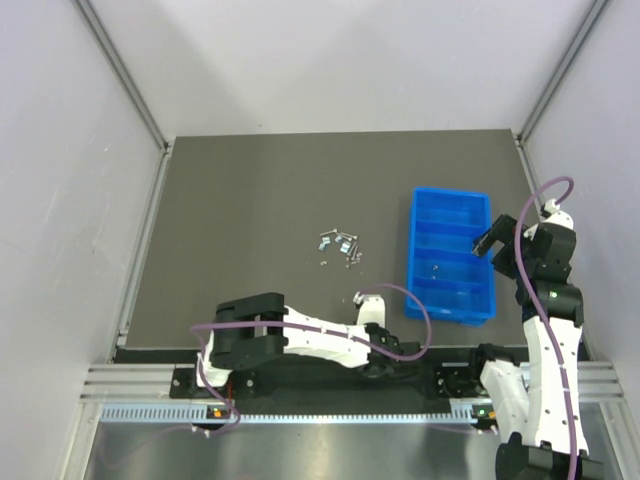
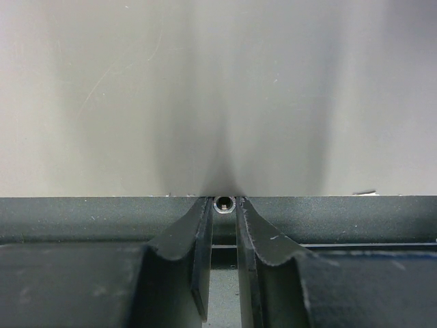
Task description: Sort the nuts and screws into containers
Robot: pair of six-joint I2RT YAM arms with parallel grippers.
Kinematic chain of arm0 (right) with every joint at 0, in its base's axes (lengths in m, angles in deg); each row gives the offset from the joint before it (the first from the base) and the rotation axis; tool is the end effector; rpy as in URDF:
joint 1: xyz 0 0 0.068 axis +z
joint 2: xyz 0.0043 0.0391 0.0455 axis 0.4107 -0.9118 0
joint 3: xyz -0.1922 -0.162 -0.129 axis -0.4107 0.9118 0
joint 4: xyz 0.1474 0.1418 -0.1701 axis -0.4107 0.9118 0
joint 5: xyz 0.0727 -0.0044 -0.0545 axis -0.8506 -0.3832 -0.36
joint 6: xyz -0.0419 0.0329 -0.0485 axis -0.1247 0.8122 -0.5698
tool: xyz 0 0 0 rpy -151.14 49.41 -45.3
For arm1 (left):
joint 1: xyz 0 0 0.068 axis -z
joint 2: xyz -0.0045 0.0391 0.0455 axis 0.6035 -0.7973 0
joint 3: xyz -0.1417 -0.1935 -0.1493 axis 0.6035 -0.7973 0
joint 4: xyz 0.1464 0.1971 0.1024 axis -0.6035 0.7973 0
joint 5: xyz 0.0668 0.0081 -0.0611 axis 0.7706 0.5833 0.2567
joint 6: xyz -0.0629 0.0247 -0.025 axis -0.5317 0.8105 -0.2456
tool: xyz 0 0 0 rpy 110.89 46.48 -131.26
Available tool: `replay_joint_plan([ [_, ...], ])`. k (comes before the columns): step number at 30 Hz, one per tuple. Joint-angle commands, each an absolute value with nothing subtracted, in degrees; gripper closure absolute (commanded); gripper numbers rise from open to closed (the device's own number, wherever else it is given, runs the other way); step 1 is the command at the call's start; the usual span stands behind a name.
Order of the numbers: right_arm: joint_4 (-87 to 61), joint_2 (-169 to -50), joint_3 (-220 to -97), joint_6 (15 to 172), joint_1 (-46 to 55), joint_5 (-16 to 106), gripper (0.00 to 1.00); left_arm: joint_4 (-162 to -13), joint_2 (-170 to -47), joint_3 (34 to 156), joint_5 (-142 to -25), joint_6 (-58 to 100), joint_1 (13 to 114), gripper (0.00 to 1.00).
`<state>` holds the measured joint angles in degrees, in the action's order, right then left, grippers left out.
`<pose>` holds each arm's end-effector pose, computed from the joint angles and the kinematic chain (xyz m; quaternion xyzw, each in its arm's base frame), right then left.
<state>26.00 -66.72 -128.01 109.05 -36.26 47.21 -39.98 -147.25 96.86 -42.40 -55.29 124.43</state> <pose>0.1564 -0.0278 0.2980 0.2414 0.8470 0.0828 0.4664 0.0499 -0.3694 0.1234 -0.0198 0.9583 -0.0266 0.2840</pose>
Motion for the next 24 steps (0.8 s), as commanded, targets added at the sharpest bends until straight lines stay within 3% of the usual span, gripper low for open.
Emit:
replay_joint_plan([
  [1,25.0,-65.7,-128.0,108.9,-35.6,47.3,0.00,-40.5,-146.9,94.9,-42.6,-55.1,124.0,0.85],
  [18,25.3,-65.5,-127.9,108.9,-35.7,47.5,0.01,-34.7,-137.8,99.1,-37.2,-52.3,128.0,0.88],
  [24,24.7,-66.0,-127.7,109.2,-35.7,47.7,0.00,-34.1,-135.5,104.0,-30.5,-45.3,127.4,0.87],
])
